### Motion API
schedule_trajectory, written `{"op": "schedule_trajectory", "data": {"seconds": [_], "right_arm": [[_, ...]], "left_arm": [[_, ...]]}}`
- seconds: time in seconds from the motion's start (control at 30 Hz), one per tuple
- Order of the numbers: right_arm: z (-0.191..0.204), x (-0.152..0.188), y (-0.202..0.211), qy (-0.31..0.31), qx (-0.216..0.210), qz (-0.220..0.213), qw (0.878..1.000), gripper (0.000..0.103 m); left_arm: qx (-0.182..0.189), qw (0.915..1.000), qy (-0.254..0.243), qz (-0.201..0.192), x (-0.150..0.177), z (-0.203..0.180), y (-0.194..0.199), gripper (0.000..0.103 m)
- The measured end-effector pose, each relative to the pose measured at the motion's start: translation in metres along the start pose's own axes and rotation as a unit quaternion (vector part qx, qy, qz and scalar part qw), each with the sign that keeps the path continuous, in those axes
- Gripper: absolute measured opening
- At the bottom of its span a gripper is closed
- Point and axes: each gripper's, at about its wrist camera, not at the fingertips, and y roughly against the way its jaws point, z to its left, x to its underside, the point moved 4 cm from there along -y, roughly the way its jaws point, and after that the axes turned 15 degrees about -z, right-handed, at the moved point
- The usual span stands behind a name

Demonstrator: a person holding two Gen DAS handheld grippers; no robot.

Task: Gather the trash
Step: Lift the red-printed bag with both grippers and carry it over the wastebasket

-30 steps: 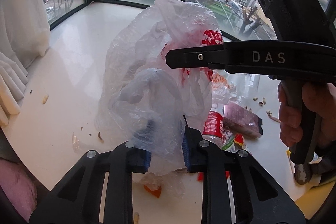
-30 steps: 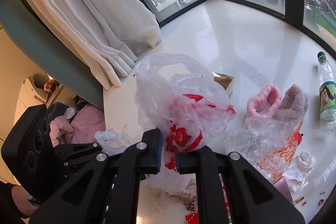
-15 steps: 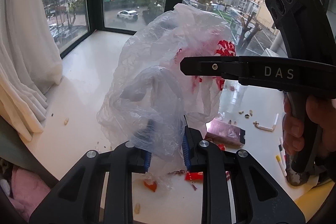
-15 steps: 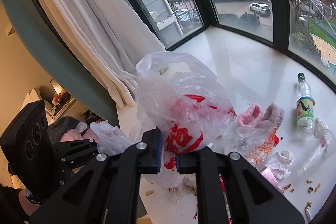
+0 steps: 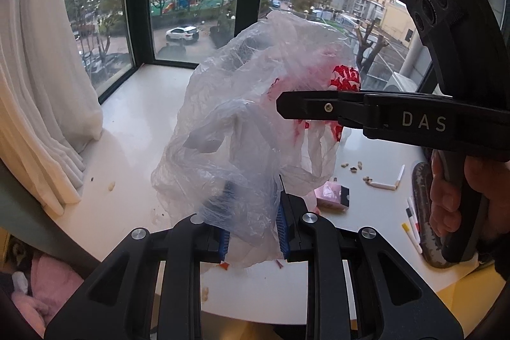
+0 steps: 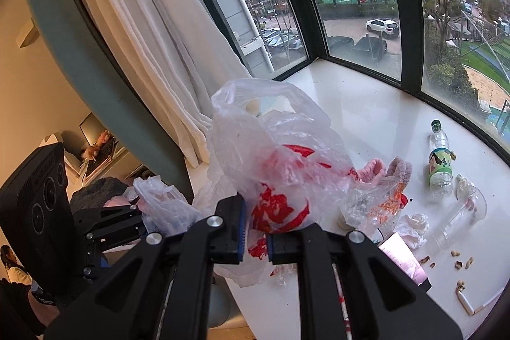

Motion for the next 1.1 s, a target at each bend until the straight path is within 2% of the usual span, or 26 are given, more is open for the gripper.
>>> {"op": "schedule_trajectory", "data": {"seconds": [0.3, 0.6, 0.77, 1.1], "right_arm": [[0.040, 0.017, 0.022, 0.012, -0.018, -0.003, 1.000, 0.011], [0.109, 0.045, 0.019, 0.033, -0.063, 0.013, 0.997, 0.011], [0.155, 0.076, 0.007, 0.047, -0.094, 0.035, 0.994, 0.011], [0.243, 0.155, -0.030, 0.055, -0.154, 0.103, 0.981, 0.011]], "left_arm": [[-0.012, 0.9999, -0.006, -0.002, 0.022, -0.002, 0.047, 0.022], [-0.049, 0.9987, 0.009, 0.005, 0.059, 0.022, 0.106, 0.022], [-0.088, 0.9960, 0.007, 0.015, 0.093, 0.045, 0.141, 0.022], [-0.148, 0.9864, 0.043, 0.057, 0.174, 0.094, 0.206, 0.022]]}}
